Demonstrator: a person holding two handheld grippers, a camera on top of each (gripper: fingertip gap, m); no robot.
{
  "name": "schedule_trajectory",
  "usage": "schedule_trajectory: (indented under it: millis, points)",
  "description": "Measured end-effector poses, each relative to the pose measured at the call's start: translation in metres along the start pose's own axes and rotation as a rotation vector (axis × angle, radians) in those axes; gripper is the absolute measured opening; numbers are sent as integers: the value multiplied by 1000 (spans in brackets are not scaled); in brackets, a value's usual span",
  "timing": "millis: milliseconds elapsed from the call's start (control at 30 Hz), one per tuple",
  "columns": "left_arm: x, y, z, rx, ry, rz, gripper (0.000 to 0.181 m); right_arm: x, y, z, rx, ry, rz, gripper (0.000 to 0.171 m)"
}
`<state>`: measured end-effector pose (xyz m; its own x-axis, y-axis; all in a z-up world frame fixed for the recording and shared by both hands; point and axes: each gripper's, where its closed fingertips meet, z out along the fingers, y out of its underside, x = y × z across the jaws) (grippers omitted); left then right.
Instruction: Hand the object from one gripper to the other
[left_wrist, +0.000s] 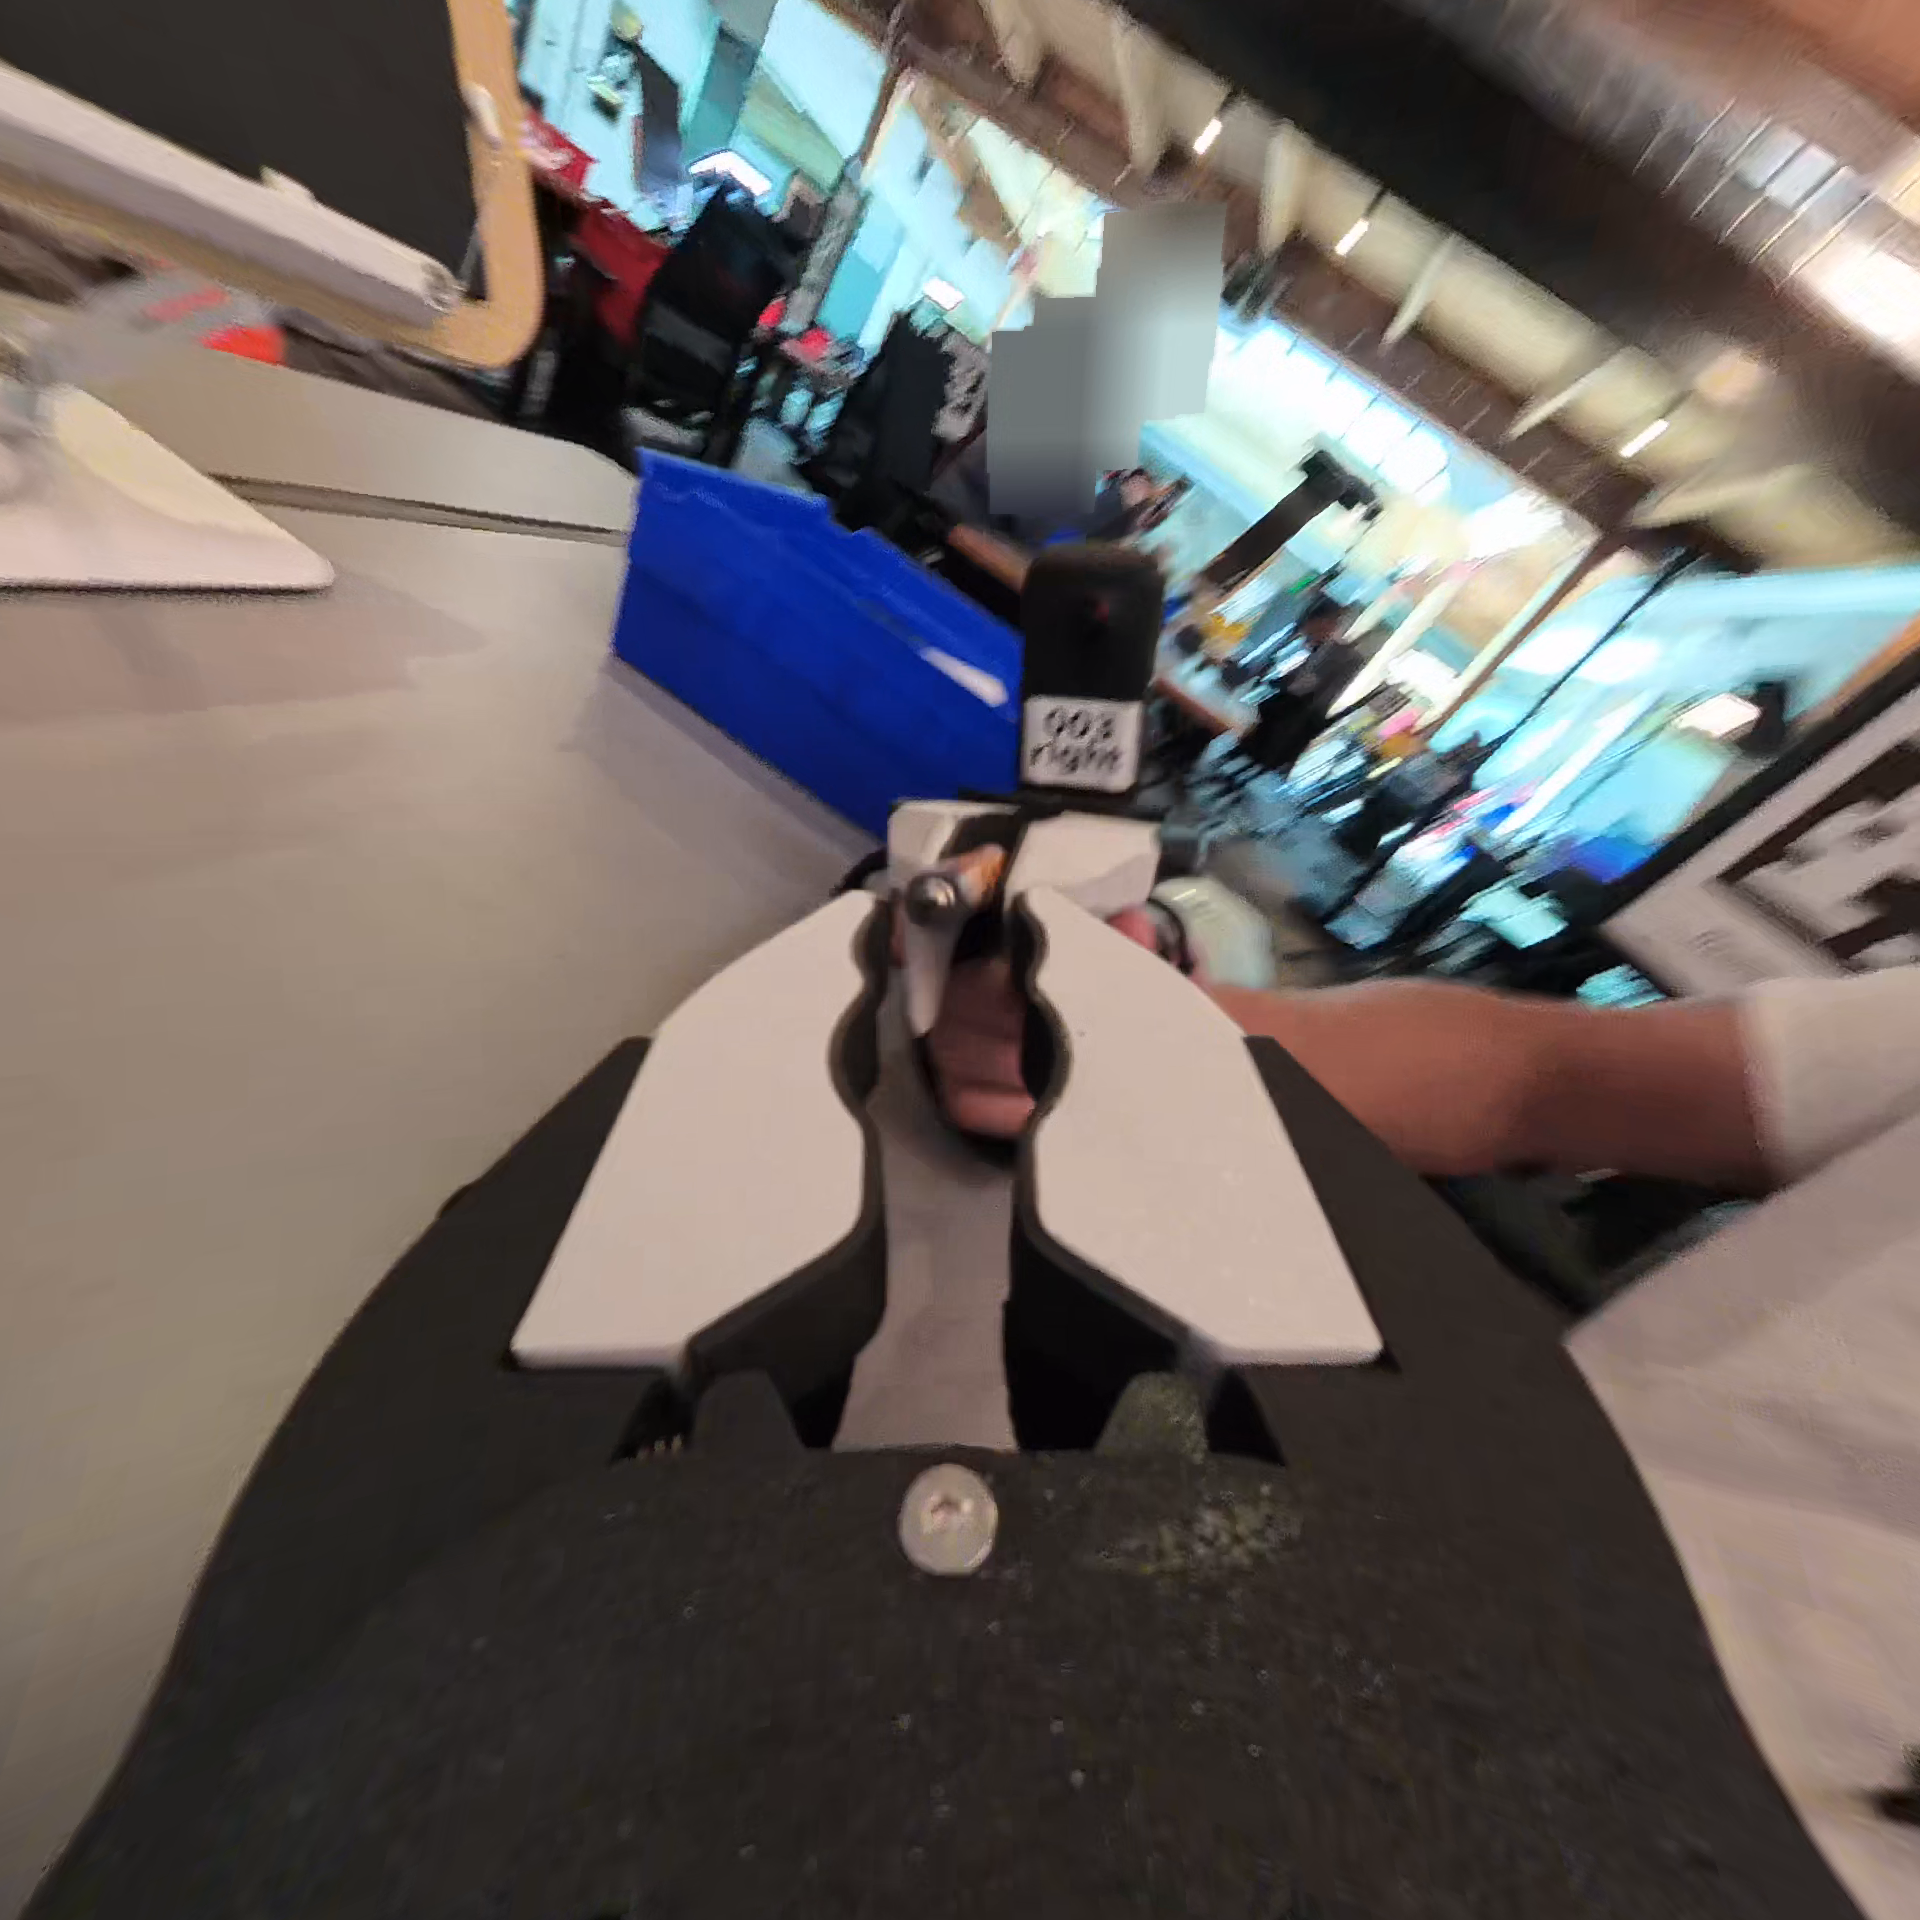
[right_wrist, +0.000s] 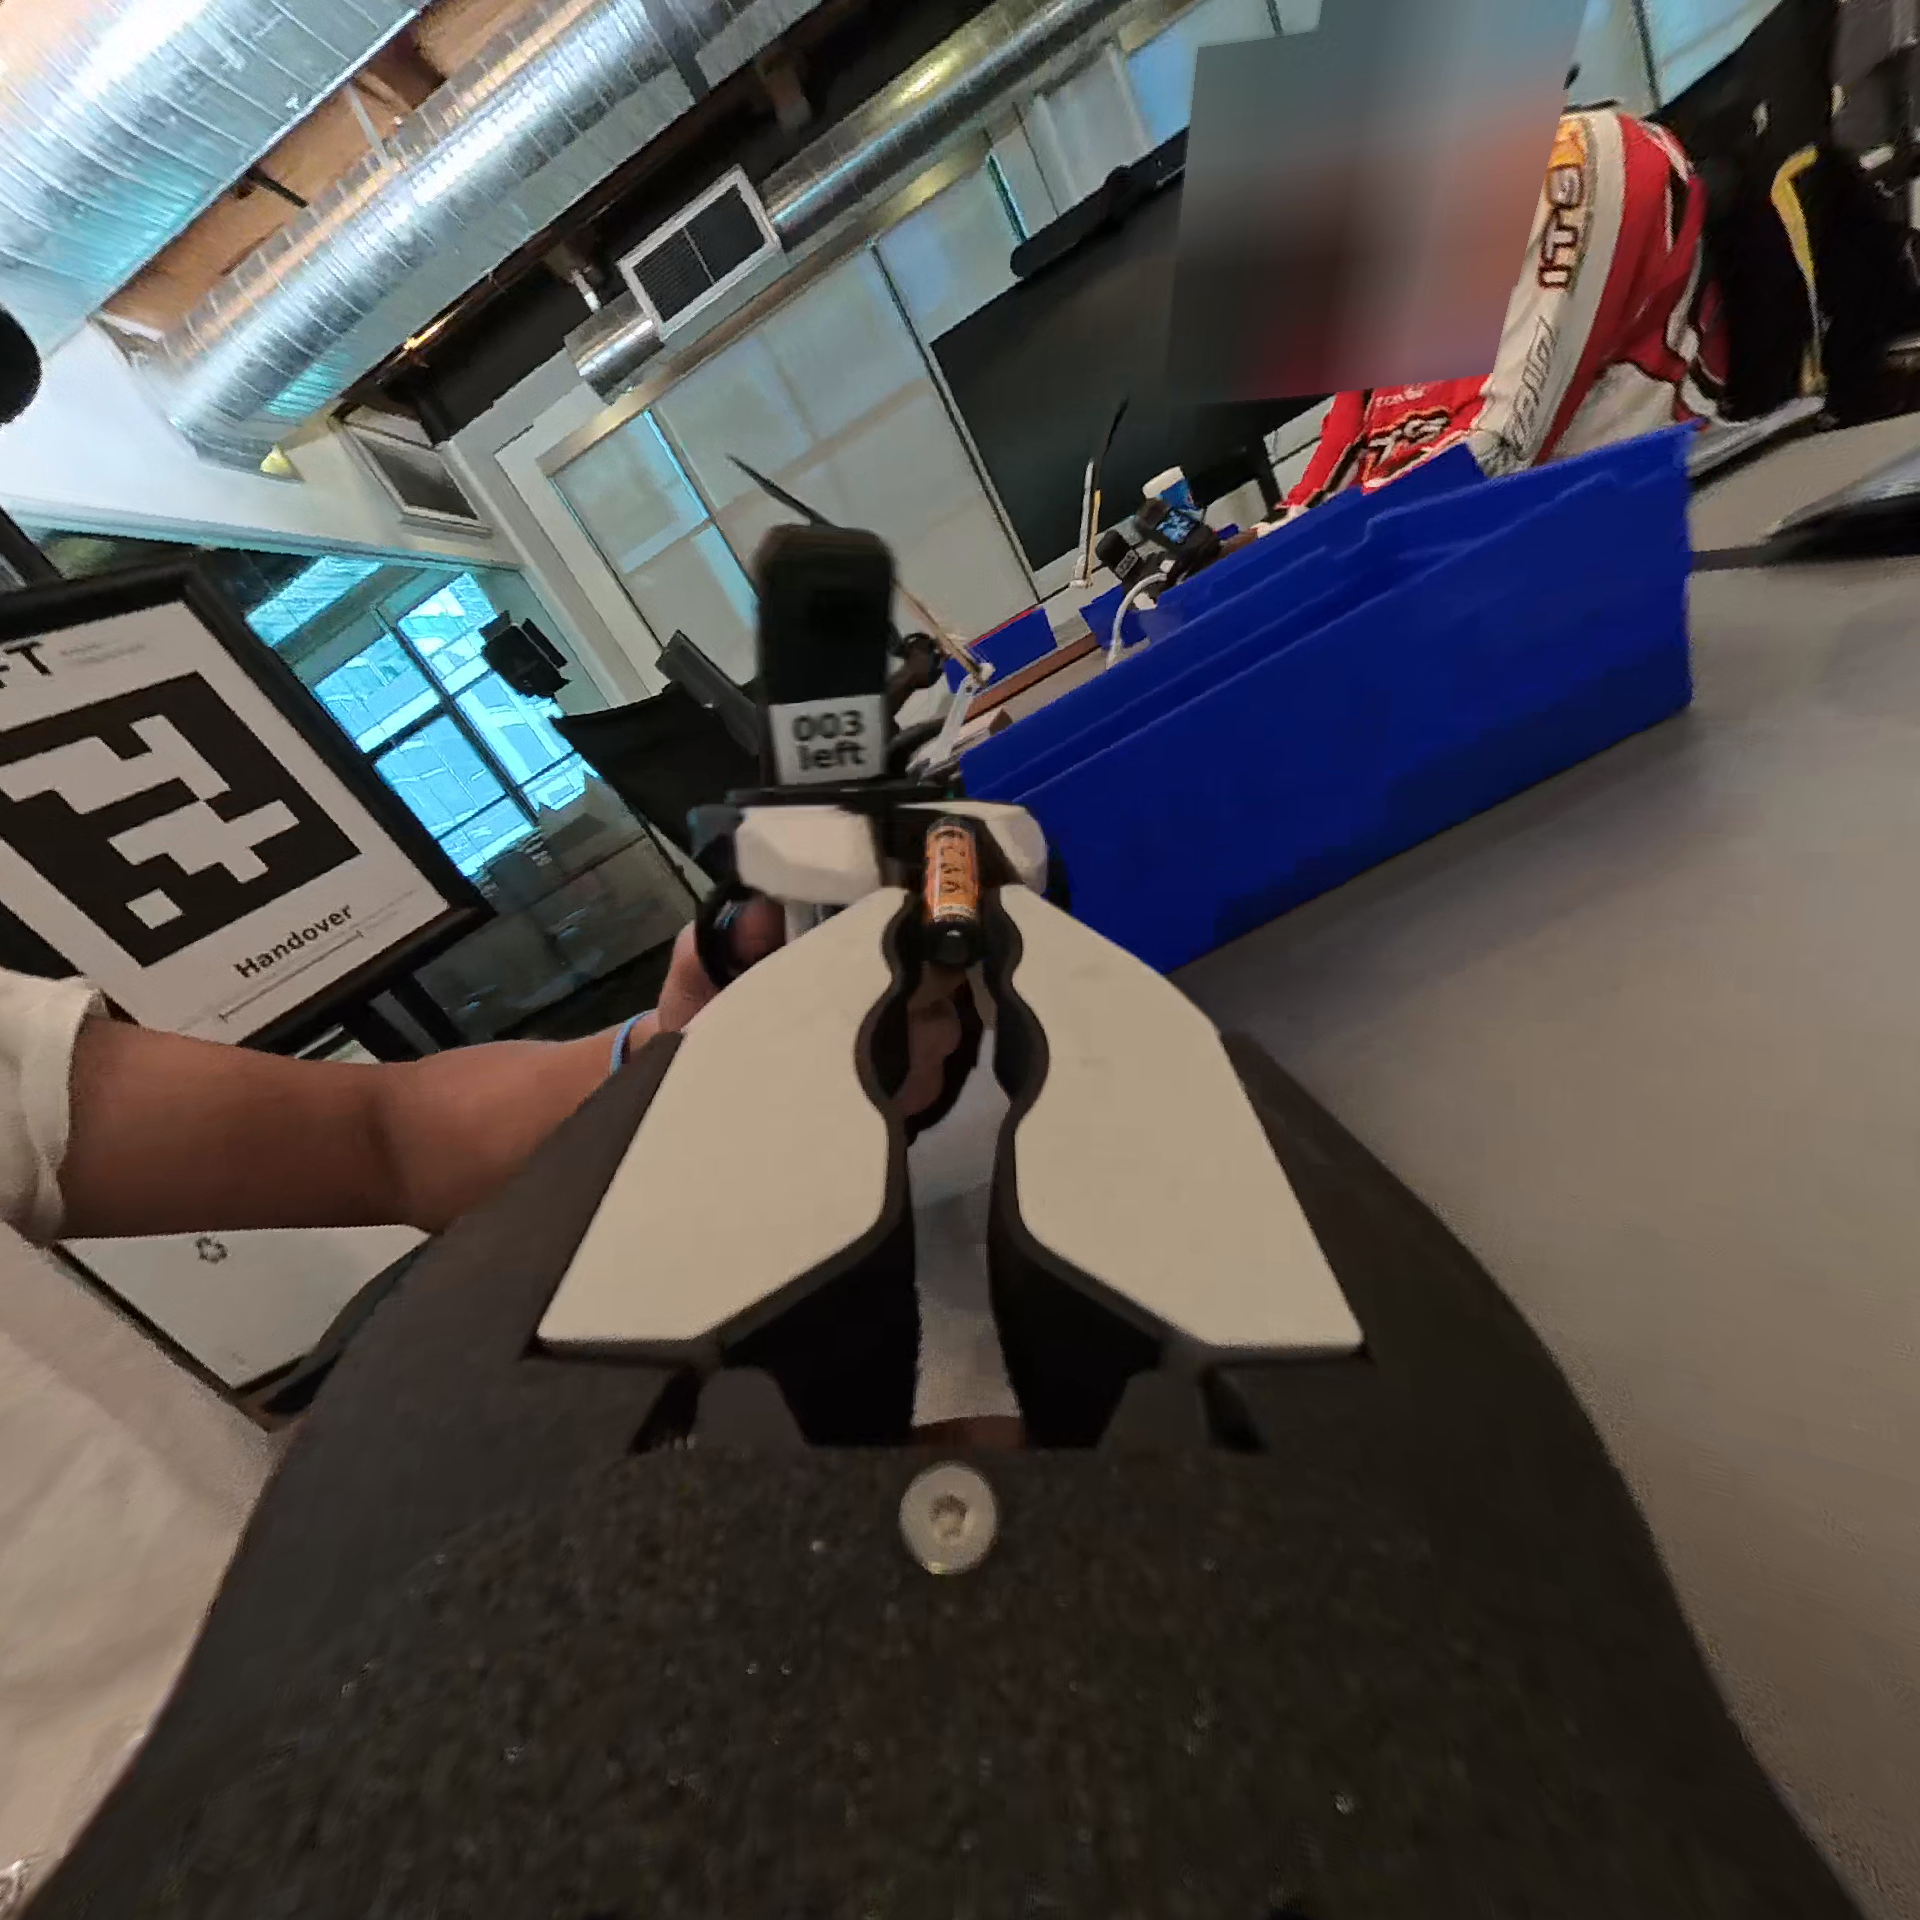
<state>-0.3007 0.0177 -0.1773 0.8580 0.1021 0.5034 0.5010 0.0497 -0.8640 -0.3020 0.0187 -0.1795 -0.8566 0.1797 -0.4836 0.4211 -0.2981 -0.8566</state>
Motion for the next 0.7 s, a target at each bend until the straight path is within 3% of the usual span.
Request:
schedule_trajectory:
  millis: [133, 233, 433, 600, 700]
  points:
    - [-51, 9, -17, -180, -473, 312, 27, 36, -8, -20, -49, 200, -58, 11]
    - [-68, 10, -29, -245, -643, 404, 27, 55, -12, -32, -116, 387, -184, 11]
    - [-69, 18, -23, -323, -684, 497, 32, 50, -9, -25, -232, 568, -433, 11]
    - [-62, 29, -12, -388, -656, 592, 42, 32, 5, -6, -400, 527, -663, 11]
    - [-53, 34, -5, -432, -615, 705, 41, 29, 23, -3, -570, 453, -640, 11]
